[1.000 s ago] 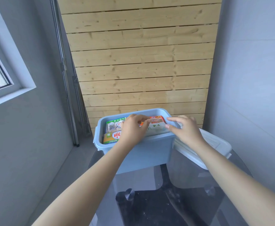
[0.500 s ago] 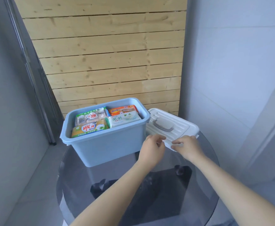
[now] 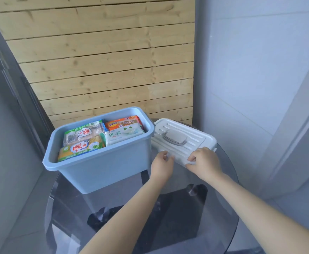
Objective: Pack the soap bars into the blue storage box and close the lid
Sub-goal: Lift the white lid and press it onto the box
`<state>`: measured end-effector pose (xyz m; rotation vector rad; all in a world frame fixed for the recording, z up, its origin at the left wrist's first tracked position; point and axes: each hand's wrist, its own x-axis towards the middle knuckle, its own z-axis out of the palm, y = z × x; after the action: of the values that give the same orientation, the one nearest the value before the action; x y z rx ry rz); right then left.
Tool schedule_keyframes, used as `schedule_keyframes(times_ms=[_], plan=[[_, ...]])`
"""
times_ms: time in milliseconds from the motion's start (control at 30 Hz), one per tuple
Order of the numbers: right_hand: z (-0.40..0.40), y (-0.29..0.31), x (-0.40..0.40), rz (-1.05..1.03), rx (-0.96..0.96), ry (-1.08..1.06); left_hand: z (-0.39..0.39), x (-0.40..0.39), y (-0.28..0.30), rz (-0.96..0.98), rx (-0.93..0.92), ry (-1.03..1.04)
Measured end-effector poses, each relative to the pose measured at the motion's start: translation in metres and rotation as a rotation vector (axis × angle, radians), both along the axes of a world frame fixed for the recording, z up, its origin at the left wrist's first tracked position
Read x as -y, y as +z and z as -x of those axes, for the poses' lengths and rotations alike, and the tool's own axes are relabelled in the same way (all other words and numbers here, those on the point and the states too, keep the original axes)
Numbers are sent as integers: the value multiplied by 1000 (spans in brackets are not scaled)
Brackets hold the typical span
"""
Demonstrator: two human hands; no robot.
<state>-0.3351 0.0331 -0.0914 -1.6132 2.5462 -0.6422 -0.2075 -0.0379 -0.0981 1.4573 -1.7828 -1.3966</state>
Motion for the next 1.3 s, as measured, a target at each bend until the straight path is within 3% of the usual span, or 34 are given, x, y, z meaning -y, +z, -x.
schedule_keyframes(times_ms=[167, 267, 333, 433, 600, 833, 1067, 1300], plan=[[3, 15, -29, 58, 115, -21, 13, -6, 5, -328, -297, 175], [2, 24, -50, 80, 153, -46, 23, -13, 12, -497, -447, 155], [0, 27, -60, 111, 188, -79, 30, -17, 16, -505, -480, 100], [1, 36, -79, 195, 250, -135, 39, -29, 32, -477, -529, -1], [2, 57, -92, 442, 154, -110, 36, -37, 75, -320, -643, -63], [-28, 81, -62, 682, 97, 63, -16, -39, 125, -45, -801, 100], [-90, 90, -12, 627, 197, 205, -90, -24, 134, 144, -876, 330], [-122, 83, 12, 532, 243, 392, -133, -19, 117, 133, -940, 462]])
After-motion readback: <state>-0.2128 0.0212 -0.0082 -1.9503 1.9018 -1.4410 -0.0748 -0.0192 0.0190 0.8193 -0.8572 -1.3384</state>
